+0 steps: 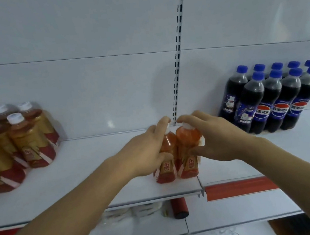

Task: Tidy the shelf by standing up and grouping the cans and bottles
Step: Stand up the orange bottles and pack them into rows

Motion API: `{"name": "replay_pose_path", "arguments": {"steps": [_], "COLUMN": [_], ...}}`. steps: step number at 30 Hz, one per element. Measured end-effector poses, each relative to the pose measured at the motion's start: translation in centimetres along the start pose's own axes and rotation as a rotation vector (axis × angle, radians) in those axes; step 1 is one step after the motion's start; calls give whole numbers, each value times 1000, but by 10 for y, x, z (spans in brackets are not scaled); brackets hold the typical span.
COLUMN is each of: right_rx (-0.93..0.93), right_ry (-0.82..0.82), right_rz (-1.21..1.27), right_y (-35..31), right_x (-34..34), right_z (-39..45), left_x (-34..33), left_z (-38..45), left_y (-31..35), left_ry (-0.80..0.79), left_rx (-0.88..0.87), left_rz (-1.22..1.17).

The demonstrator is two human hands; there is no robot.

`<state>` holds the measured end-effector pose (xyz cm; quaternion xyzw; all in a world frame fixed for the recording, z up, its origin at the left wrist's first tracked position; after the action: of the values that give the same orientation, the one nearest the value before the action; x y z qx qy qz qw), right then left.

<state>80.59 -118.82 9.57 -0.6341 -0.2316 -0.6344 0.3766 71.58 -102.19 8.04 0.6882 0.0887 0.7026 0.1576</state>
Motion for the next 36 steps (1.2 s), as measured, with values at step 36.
{"name": "replay_pose_path", "arguments": {"steps": [36], "right_rx": [131], "right_ry": [115], "right_rz": [88], "right_y": [-386], "right_x": [-106], "right_z": [176], "left_x": [140], "left_z": [-281], "left_y": [-300], "left_ry": [191], "left_rx": [127], "left_rz": [638]}}
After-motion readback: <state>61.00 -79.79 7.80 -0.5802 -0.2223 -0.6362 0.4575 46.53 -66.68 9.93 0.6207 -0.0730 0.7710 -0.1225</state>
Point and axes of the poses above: each hand's wrist, its own z-axis towards the middle knuckle, its own x-axis out of the back of the hand, y = z × x, the point moved 6 cm from there along z, towards the middle knuckle, and after that the axes turned 4 degrees about -x, right-handed, at the moved point
